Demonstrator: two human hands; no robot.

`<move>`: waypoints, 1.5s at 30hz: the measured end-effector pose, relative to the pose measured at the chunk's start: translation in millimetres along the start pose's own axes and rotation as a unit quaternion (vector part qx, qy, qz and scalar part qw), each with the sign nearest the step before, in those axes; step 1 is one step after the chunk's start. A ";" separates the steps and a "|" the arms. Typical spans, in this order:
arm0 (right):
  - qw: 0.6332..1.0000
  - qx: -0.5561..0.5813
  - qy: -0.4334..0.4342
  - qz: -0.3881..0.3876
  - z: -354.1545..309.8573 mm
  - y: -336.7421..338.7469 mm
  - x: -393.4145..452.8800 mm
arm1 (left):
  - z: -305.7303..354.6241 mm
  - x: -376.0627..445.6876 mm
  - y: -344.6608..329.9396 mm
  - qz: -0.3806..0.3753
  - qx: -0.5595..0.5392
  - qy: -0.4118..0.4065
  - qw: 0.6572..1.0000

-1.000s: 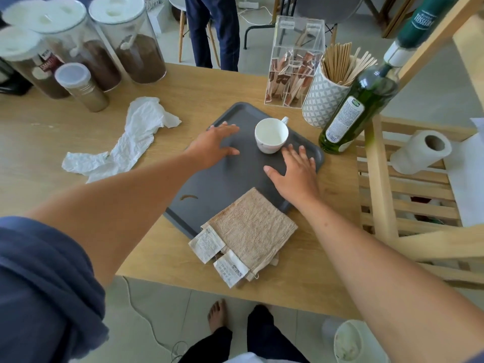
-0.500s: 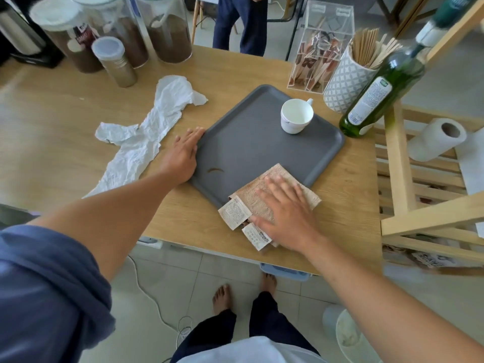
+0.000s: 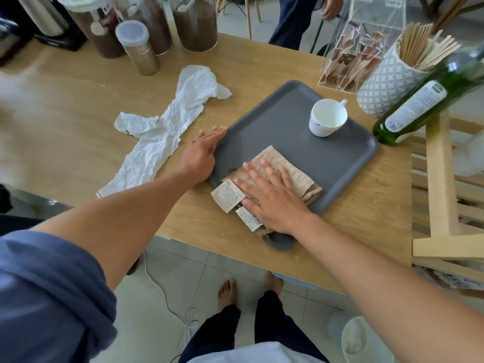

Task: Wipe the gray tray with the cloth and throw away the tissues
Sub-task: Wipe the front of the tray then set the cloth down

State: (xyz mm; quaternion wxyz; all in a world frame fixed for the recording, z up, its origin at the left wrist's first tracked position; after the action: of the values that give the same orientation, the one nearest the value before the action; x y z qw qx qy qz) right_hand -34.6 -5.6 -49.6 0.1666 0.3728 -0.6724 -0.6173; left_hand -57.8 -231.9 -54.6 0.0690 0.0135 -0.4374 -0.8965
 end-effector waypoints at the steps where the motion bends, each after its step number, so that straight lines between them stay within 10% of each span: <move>1: 1.000 -0.003 0.009 0.001 -1.1 0.8 6.3 | -0.1 -0.3 0.3 0.002 -0.005 0.001 1.000; 24: 0.982 0.025 -0.169 0.084 26.3 8.8 89.2 | -18.1 9.7 -11.3 0.019 -0.011 -0.062 0.998; 34: 1.000 0.008 0.004 0.029 11.8 -8.3 9.7 | -21.8 9.5 -15.8 0.026 -0.004 -0.031 0.999; 45: 0.999 -0.022 0.000 0.036 16.1 -5.2 27.9 | -18.5 9.6 -6.7 0.010 0.010 -0.057 0.998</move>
State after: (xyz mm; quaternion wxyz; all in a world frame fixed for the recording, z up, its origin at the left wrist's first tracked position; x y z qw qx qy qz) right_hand -62.6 -13.8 -64.0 0.1970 0.3449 -0.6714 -0.6257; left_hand -66.5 -243.6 -71.0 0.0525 -0.0409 -0.4500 -0.8905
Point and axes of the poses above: each hand's wrist, its own x-axis towards the middle knuckle, its own y-axis out of the back of the hand, z = x × y, the point moved 1 cm from there along x, towards the middle knuckle, and after that the axes turned 1 degree about z, right-handed, at the moved point
